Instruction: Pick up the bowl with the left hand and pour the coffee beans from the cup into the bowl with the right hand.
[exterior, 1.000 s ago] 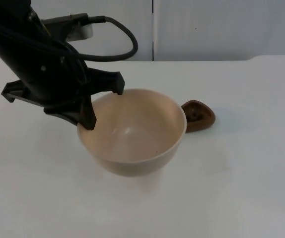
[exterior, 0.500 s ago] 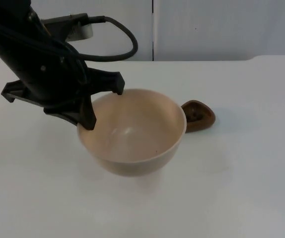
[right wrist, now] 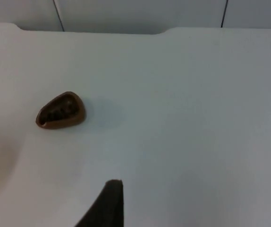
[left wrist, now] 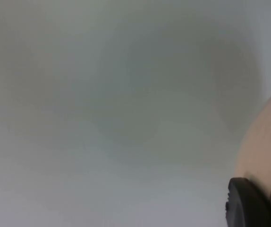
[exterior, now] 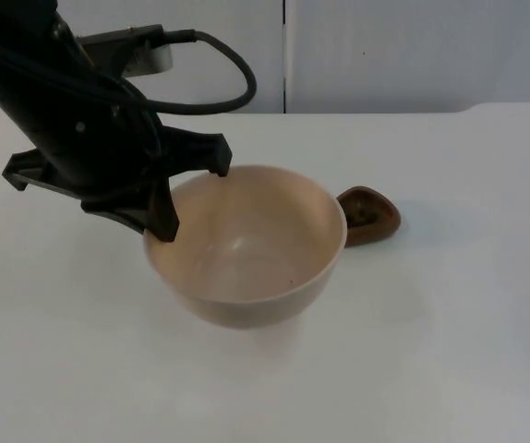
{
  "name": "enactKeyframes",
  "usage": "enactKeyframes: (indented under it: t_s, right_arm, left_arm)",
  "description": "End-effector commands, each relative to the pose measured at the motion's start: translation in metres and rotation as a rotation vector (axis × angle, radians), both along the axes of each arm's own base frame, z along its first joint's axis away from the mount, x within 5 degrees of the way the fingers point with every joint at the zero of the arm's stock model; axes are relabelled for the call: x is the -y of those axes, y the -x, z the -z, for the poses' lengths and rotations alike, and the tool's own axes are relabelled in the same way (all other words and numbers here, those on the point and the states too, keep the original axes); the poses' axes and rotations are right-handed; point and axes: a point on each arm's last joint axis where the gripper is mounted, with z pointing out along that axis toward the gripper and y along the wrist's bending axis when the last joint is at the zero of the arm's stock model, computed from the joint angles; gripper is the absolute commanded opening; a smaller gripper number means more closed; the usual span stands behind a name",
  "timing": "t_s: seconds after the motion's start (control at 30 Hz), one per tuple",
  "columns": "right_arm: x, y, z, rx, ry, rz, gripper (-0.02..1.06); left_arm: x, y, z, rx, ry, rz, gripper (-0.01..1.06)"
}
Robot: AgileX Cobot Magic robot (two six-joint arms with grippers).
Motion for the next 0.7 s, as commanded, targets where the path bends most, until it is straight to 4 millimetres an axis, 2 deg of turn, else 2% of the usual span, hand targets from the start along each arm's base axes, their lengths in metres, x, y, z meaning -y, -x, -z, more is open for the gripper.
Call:
enactKeyframes:
  t_s: [0.0,0.13,0.17,0.33,0.67]
  right_arm:
    - [0.000,-0.011,-0.004,-0.005,0.001,0.006,1.05]
    - [-0.002,-0.041,-0.006,-0.074,0.006,0.006,1.05]
    - [-0.002,-0.041,-0.006,-0.074,0.006,0.006,1.05]
    - [-0.004,-0.066,-0.008,-0.133,0.008,0.002,1.05]
    - [-0.006,-0.095,-0.013,-0.195,0.012,0.000,1.05]
  left_arm:
    - [0.000,0.000,-0.004,0.010,0.016,-0.017,0.00]
    - [0.000,0.000,-0.004,0.010,0.016,-0.017,0.00]
    - [0.000,0.000,-0.004,0.010,0.016,-0.017,0.00]
    - [0.000,0.000,-0.004,0.012,0.016,-0.017,0.00]
    - [0.000,0.000,-0.004,0.012,0.018,-0.019,0.00]
